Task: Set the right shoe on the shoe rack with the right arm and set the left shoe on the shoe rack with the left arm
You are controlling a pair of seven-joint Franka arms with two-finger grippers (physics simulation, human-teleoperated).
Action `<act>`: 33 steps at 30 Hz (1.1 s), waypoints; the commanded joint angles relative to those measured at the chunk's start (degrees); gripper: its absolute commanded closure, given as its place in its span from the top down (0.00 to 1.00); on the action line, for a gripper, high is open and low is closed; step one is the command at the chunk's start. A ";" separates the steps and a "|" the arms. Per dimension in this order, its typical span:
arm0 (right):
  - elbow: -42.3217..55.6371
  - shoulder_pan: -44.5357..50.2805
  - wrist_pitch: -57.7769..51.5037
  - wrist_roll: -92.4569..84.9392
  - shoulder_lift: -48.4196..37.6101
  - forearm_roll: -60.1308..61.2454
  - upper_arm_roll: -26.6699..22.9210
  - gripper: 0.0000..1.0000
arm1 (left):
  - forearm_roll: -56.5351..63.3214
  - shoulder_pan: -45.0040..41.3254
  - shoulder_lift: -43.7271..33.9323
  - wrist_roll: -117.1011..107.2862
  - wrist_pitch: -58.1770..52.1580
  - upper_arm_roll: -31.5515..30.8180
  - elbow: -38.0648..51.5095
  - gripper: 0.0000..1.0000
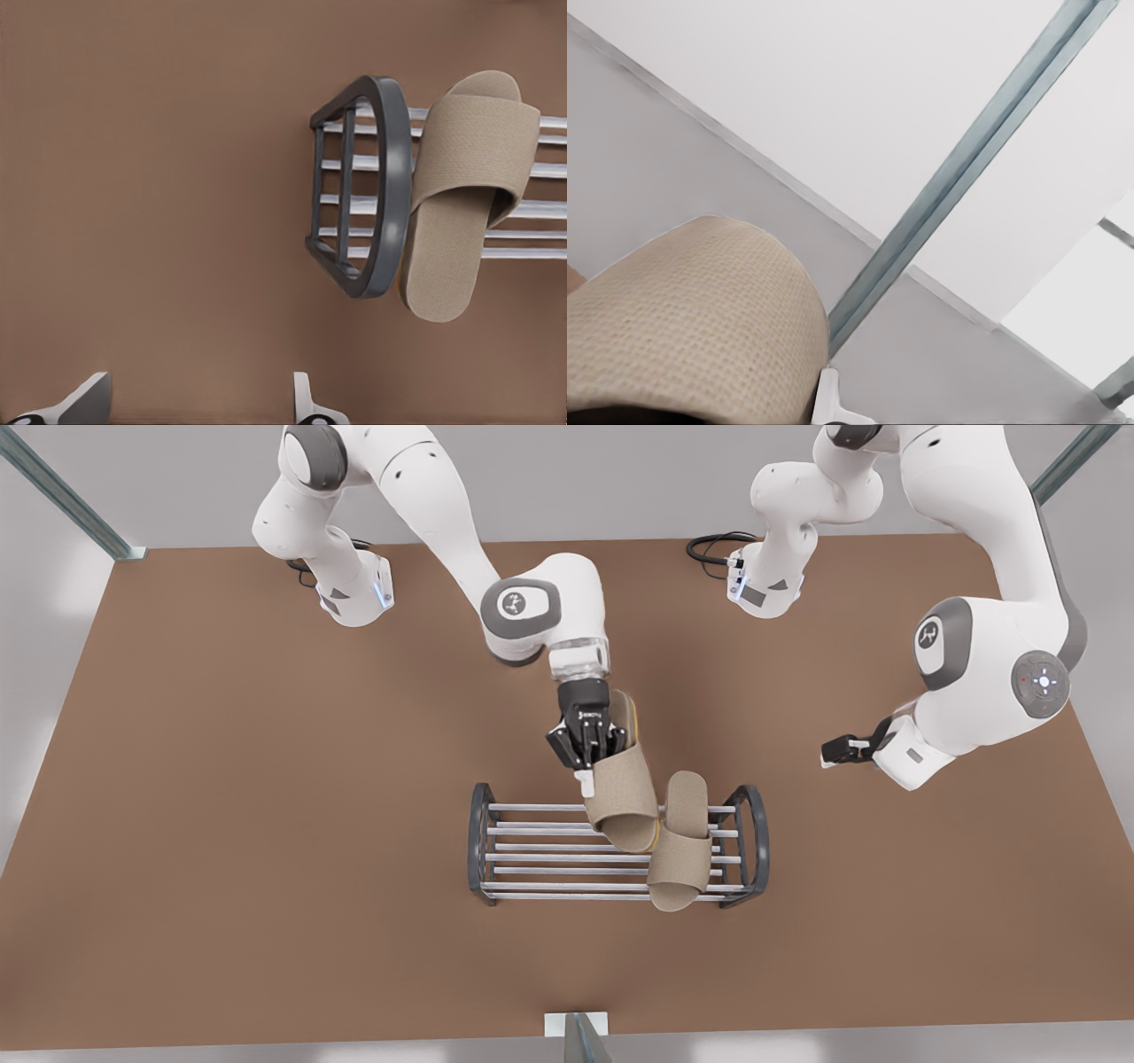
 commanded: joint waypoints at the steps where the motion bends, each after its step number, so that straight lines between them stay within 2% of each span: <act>1: 0.22 0.05 -22.14 -71.72 -0.21 3.67 0.11 0.21 | -0.03 0.06 -0.06 -9.98 -1.82 0.03 0.08 1.00; 5: 0.22 0.14 -26.18 -80.78 -0.04 -0.29 0.37 0.21 | -0.20 0.32 0.12 -10.07 -1.82 -0.06 0.08 1.00; 8: 0.84 -0.21 -25.57 -80.69 -0.04 1.11 3.18 0.21 | -0.29 0.32 0.12 -10.16 -1.82 0.03 0.08 1.00; 10: 1.02 -0.39 -19.86 -88.07 -0.12 10.42 2.57 0.21 | -0.29 0.32 0.12 -10.42 -1.82 -0.06 0.08 1.00; 15: -0.21 -1.35 -15.99 -87.28 0.23 16.23 2.66 0.21 | -0.29 0.32 0.03 -10.77 -2.52 -0.06 0.61 1.00; 16: -0.21 -1.35 -16.25 -86.76 0.23 16.76 3.01 0.42 | -0.29 0.32 0.03 -10.77 -2.52 -0.06 0.61 1.00; 17: -0.39 -1.35 -16.08 -85.26 0.14 16.67 3.10 1.00 | -0.29 0.32 -0.06 -10.77 -2.52 -0.06 0.61 1.00; 27: 0.40 -3.20 -15.73 -85.70 1.55 19.04 3.19 1.00 | -0.12 0.41 -0.06 -9.98 -2.61 0.03 1.23 1.00; 30: 2.51 -5.31 -14.58 -85.35 4.01 19.57 3.54 1.00 | 0.06 0.41 -0.23 -9.98 -2.70 0.11 1.23 1.00; 32: 7.25 -6.98 -14.50 -85.08 8.75 19.83 4.15 1.00 | 0.06 0.41 -0.06 -9.89 -2.61 0.03 1.23 1.00; 33: 9.36 -8.99 -14.58 -85.08 10.15 19.83 6.17 1.00 | 0.06 0.41 -0.06 -9.89 -2.61 0.03 1.23 1.00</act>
